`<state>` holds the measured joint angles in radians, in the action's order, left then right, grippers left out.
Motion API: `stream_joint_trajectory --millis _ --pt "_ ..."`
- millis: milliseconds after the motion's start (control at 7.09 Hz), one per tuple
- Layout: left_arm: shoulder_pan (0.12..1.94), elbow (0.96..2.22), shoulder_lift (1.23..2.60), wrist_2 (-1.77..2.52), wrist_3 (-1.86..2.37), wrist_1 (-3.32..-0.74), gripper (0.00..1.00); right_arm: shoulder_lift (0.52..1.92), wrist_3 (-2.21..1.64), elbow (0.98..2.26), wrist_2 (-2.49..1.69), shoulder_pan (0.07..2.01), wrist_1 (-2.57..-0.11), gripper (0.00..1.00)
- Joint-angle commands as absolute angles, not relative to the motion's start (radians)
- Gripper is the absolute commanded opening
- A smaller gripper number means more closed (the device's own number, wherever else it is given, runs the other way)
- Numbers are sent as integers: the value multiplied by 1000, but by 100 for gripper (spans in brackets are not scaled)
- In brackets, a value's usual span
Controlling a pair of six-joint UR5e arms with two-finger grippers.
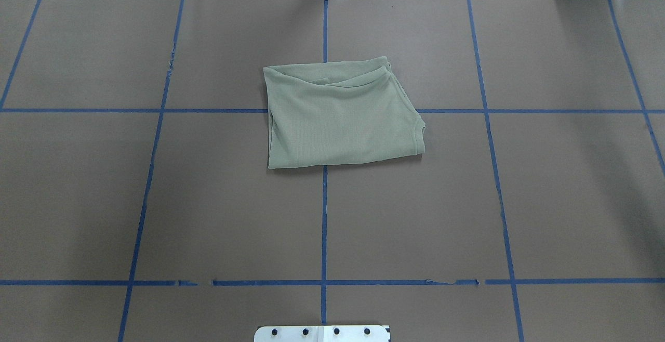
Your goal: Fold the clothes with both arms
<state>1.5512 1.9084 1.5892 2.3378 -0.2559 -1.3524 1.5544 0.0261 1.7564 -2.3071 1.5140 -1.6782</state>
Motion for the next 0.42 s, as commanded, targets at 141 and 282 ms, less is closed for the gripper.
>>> stream_joint_trajectory --millis 141,282 --pt "1551 1911 1589 2339 -255 -1351 100 1555 25 1756 -2307 1514 -1678 100" --pt "1551 1902 1589 2339 -255 -1358 100 1554 25 1756 -2307 1514 -1680 100"
